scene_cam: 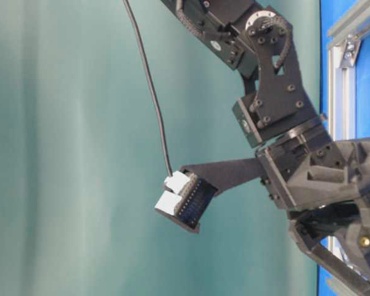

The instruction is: Insert the wire through the string loop located on the left side.

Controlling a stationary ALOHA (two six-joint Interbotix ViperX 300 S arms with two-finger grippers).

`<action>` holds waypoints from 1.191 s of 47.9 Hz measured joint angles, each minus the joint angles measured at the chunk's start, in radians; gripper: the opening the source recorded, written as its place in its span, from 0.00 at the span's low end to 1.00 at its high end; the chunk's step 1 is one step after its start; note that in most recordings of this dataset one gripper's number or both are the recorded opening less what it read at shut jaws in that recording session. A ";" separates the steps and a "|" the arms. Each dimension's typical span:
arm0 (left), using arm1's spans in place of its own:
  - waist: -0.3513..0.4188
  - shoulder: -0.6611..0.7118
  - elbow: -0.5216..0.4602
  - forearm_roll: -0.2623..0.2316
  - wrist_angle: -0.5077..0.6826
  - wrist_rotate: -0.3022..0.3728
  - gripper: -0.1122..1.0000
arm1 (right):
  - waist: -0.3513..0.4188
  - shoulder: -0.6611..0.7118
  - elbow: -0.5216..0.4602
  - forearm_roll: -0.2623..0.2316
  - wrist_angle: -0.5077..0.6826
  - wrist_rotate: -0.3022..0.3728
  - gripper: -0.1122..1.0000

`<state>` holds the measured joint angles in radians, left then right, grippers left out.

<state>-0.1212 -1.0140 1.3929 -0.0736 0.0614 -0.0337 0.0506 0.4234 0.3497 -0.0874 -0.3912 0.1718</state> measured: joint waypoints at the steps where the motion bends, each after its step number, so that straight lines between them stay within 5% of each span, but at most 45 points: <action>1: 0.002 0.000 -0.002 0.000 0.000 0.000 0.52 | 0.000 -0.002 0.002 0.000 0.000 0.000 0.93; 8: 0.011 0.000 0.000 0.000 0.000 0.000 0.86 | 0.000 0.000 0.000 0.002 0.000 0.000 0.93; 15: 0.011 0.000 -0.002 0.002 0.002 0.000 0.78 | 0.000 0.000 0.002 0.002 0.000 0.000 0.93; 57: 0.011 -0.103 -0.063 0.002 -0.092 -0.008 0.79 | 0.000 -0.172 0.002 0.002 0.110 0.003 0.93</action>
<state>-0.1104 -1.1167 1.3300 -0.0721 -0.0307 -0.0414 0.0506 0.2516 0.3513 -0.0859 -0.2807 0.1749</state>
